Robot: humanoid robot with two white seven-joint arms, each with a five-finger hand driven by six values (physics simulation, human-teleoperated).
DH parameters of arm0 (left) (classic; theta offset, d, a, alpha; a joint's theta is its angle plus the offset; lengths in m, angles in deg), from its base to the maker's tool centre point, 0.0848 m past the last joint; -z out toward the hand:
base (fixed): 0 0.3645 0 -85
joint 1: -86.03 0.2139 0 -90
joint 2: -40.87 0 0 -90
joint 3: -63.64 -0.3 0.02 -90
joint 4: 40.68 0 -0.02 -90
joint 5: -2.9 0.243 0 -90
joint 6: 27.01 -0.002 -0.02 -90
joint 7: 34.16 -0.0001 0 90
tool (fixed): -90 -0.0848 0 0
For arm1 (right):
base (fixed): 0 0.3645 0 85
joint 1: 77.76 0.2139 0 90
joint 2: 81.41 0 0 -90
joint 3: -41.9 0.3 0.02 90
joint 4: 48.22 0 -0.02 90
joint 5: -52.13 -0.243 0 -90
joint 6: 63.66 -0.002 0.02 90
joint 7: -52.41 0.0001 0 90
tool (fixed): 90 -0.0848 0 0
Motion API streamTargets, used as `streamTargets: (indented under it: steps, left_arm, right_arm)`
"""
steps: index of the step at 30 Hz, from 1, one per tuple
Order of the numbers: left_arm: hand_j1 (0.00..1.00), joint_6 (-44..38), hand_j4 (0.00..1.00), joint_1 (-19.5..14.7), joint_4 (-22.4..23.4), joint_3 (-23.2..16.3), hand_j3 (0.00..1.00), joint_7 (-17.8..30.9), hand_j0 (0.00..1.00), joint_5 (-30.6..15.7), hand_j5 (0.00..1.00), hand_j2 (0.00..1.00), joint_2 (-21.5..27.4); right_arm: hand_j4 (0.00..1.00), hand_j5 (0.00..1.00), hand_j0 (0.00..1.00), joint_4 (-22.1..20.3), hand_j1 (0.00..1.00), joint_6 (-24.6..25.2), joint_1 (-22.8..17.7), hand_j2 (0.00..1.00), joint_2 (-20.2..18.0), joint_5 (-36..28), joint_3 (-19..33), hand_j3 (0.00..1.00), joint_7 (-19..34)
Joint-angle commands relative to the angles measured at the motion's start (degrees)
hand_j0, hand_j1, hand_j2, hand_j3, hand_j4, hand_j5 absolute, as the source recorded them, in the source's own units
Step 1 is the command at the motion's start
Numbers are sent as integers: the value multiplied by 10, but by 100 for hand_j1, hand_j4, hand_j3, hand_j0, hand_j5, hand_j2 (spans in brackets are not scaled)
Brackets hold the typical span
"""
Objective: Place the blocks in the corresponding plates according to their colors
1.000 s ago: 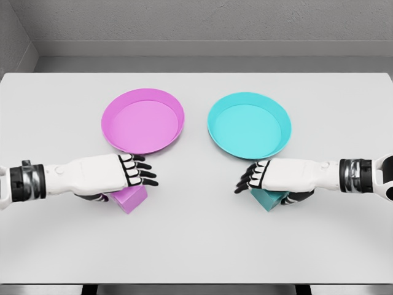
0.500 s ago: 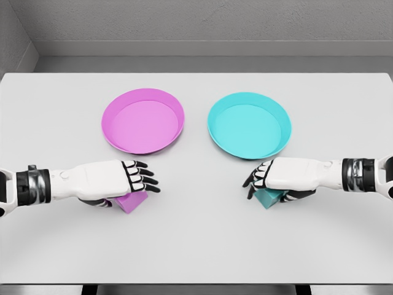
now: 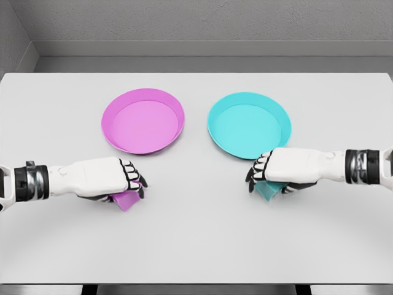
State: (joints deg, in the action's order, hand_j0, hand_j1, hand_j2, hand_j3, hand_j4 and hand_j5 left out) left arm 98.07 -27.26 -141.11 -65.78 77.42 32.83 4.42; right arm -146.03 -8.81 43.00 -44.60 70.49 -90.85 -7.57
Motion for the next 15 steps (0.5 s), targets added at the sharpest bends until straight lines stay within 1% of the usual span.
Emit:
streamTargets:
  steps: [1,4,6,8,12,15]
  left_arm:
    - [59,-1,59,-1,1,0,59,0,59,-4,59,59,0]
    - [59,-1,59,-5,0,0,59,0,59,-8,59,59,-4]
    - [59,-1,59,-11,1,0,59,0,59,-8,59,59,-4]
    - [59,-1,59,-21,1,0,59,0,59,-9,59,59,-4]
    - [60,-1,60,-30,8,0,60,0,60,-12,60,60,-9]
    - [60,-1,60,-35,13,0,60,0,60,-12,60,60,-10]
  right_arm:
    - [60,60,60,-2,60,1,1,60,0,-4,7,60,0]
    - [60,60,60,-2,60,1,4,60,1,-4,9,60,0]
    - [57,57,57,-3,57,1,4,57,1,-5,9,57,0]
    - [57,57,57,-11,57,1,9,57,0,-5,17,57,0]
    - [57,57,57,-7,57,1,13,57,0,-5,25,57,0]
    - [57,57,57,-3,57,1,25,57,5,-4,25,57,0]
